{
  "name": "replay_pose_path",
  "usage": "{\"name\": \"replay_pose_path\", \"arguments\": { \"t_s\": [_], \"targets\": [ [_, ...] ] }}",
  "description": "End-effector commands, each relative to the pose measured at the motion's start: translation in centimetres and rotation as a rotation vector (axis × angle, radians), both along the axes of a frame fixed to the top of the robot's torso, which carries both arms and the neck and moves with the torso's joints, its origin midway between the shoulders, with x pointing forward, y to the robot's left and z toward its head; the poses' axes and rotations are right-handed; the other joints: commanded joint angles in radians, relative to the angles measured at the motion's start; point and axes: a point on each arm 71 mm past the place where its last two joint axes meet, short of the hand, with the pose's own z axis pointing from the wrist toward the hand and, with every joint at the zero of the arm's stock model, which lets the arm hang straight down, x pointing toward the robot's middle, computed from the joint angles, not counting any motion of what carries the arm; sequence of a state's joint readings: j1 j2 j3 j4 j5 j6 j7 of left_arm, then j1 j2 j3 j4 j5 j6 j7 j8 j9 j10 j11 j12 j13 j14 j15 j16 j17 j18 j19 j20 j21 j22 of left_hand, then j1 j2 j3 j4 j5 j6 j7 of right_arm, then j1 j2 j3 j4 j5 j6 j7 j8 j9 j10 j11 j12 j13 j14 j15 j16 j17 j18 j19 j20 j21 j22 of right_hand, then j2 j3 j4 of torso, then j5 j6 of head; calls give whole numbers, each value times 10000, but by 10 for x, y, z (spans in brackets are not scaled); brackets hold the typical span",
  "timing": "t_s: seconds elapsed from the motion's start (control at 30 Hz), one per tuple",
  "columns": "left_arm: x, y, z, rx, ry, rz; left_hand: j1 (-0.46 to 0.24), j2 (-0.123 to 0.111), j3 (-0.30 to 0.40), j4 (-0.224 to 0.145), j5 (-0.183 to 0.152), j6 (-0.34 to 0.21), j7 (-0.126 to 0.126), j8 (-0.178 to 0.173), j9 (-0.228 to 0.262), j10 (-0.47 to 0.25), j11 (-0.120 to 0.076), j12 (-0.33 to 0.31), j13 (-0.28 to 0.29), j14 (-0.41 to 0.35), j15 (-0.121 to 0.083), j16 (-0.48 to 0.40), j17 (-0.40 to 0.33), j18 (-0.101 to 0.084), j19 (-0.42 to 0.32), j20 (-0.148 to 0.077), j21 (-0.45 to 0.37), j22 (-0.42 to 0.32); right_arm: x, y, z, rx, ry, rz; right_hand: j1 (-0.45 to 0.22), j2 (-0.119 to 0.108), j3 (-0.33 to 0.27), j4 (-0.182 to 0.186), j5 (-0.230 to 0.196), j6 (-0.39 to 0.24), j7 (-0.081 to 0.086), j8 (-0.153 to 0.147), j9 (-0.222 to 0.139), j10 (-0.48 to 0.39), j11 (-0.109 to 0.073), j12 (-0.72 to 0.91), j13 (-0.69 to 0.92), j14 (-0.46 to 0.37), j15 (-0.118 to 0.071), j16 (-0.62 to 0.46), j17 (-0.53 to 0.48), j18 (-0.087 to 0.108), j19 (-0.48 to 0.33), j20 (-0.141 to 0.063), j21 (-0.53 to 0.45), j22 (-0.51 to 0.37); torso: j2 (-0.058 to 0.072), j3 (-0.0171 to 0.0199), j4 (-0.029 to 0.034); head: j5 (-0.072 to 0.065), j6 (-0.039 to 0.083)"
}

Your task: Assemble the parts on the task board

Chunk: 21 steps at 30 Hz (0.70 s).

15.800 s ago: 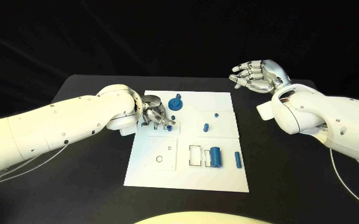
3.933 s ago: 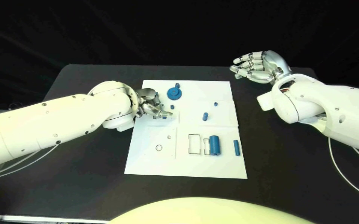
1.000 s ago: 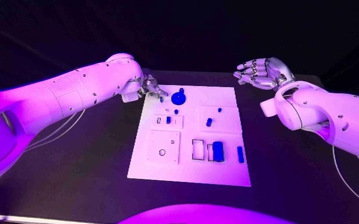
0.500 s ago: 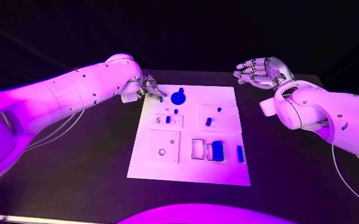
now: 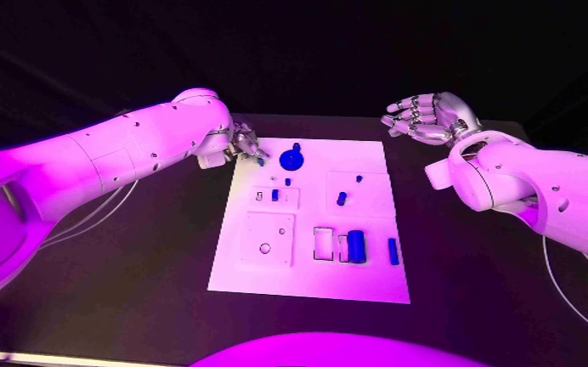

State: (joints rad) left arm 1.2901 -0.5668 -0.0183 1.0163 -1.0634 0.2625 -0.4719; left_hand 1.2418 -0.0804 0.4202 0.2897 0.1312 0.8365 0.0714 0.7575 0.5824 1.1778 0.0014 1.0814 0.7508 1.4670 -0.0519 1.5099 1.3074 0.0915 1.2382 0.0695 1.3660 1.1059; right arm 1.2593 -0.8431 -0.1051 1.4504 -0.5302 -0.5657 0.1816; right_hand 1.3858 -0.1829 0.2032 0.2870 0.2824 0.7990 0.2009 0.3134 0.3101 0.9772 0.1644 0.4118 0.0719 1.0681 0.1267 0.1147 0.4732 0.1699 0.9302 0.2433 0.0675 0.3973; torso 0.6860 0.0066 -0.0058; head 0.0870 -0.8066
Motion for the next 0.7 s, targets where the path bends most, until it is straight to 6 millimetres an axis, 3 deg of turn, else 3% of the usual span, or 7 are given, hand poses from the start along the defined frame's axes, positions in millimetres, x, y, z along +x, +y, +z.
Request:
{"name": "replay_pose_path", "arguments": {
  "t_s": [0.03, 0.17, 0.2, 0.3, 0.7],
  "targets": [
    [0, -3, 0, -393, -27, -16, 322, -51, 430, -32, -57, -61, -65, 88, 159, 2, -63, -49, -32, 663, -75, 58, 1450, 79, 4, -80, 57, 26, 0, 2, 1, 16, -82, 160, -31, 101, -31, -21, 36, 67, 316, -29, -14, 69, 27, -48, -13, -35, 8, -63, -13, 129, -49, 0, -21, -13, -3, -1, -3, 5, -17],
    [0, -3, 0, -596, 30, 37, 1063, -177, 1390, -427, -46, -219, -78, 128, 330, -9, -96, -104, -78, 665, -114, 63, 1460, 77, 6, -112, 60, 48, 0, 2, 0, 19, -78, 163, -31, 101, -31, -21, 36, 67, 316, -29, -14, 69, 27, -48, -13, -35, 8, -63, -13, 129, -49, 0, -21, -13, 0, -3, -2, 3, -25],
    [0, -3, 0, -648, 48, 50, 1170, -366, 2015, -560, -68, -274, -56, 172, 437, 15, -19, -143, -119, 662, -73, 59, 1452, 73, 7, -116, 68, 65, 0, 2, 0, 21, -76, 163, -31, 101, -31, -21, 36, 67, 316, -29, -14, 69, 27, -48, -13, -35, 8, -63, -13, 129, -49, 0, -21, -13, -4, -4, -2, 1, -35],
    [-1, -2, 0, -792, 78, 98, 1065, -576, 2654, -681, -85, -306, -14, 248, 592, 68, -38, -153, -145, 664, -55, 64, 1459, 71, 7, -97, 77, 87, 0, 2, 0, 31, -66, 157, -30, 112, -26, -18, 37, 68, 316, -29, -16, 70, 26, -49, -17, -33, 8, -66, -19, 130, -50, 0, -20, -21, -8, -4, 5, -11, -42],
    [-11, 6, 4, -1508, 107, 207, 740, -1005, 3983, -1308, 4, -263, 10, 372, 915, 220, -38, -97, -75, 696, -61, 107, 1542, 54, 81, -116, 160, 227, 0, 1, 0, 49, -48, 142, -30, 112, -26, -18, 37, 68, 316, -29, -16, 70, 26, -49, -17, -33, 8, -66, -19, 130, -50, 0, -20, -21, -26, -15, 8, 46, -12]
  ]
}}
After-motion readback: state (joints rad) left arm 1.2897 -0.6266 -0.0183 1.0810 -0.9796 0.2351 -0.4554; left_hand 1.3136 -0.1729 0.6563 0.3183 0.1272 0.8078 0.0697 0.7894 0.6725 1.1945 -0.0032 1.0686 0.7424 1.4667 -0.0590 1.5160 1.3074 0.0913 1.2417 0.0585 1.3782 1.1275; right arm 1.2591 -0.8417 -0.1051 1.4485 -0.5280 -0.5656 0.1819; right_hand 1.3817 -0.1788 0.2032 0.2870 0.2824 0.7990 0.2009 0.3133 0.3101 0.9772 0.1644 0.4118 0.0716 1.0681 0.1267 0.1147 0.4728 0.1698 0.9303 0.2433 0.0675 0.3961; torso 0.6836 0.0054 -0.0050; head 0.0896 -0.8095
